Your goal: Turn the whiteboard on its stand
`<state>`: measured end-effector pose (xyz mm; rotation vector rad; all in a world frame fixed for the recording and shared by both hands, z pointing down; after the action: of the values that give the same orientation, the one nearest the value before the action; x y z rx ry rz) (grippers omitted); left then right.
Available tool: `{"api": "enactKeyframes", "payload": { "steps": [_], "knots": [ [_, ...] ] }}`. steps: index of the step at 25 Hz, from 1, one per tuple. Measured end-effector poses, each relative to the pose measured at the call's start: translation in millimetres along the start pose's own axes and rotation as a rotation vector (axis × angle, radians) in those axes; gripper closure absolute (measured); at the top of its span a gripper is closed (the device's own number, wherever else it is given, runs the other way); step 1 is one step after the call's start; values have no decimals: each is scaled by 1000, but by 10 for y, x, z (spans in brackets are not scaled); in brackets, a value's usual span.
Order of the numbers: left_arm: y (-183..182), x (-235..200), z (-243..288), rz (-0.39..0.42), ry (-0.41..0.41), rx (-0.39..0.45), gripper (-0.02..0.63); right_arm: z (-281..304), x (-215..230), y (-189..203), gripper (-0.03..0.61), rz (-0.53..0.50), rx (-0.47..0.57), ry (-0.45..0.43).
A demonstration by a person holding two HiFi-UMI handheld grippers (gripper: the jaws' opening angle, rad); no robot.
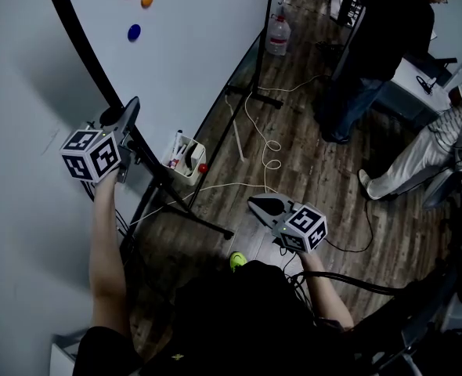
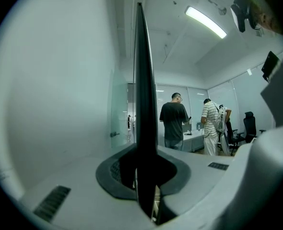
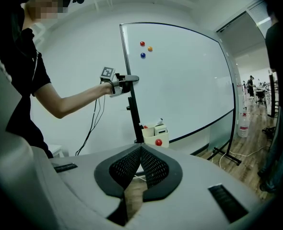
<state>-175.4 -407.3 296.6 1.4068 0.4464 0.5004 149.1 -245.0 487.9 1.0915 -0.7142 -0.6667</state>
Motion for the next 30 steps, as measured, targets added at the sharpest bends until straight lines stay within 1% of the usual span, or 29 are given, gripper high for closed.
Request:
{"api": "enactKeyframes", "payload": {
  "steps": [5,10,16,18,20,22,26,30],
  "knots": [
    [37,-31,0,-4,4,5,552,54,-71,56,574,5,-6,-7],
    [23,-12,3,-8,18,32,540,113,-186,-18,574,-18,-6,-25],
    [20,7,-20,75,19,67,508,230,-328,-130,574,-40,9,-34],
    [21,12,-54,91,25,72,501,257,-390,-146,574,-43,12,-37],
    [26,7,-117,87,28,80,494,288,-459,-153,574,-46,12,-37],
    [25,1,-204,79,26,88,460,319,-536,-171,574,-49,15,-38],
    [52,-7,-386,67,27,103,457,402,-683,-223,574,-65,22,-39],
    [182,-10,-555,53,26,110,457,487,-832,-209,574,-81,29,-45]
  ]
}}
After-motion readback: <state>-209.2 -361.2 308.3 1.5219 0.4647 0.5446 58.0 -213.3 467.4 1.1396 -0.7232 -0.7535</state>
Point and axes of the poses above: the fingertips, and each gripper's own axes: z forward along the fingers, x to its right, y out of its underside, the point moved 7 cm from there along -z, backward along the fingers, and after that the axes turned 2 degrees about y, right-handed, at the moved point
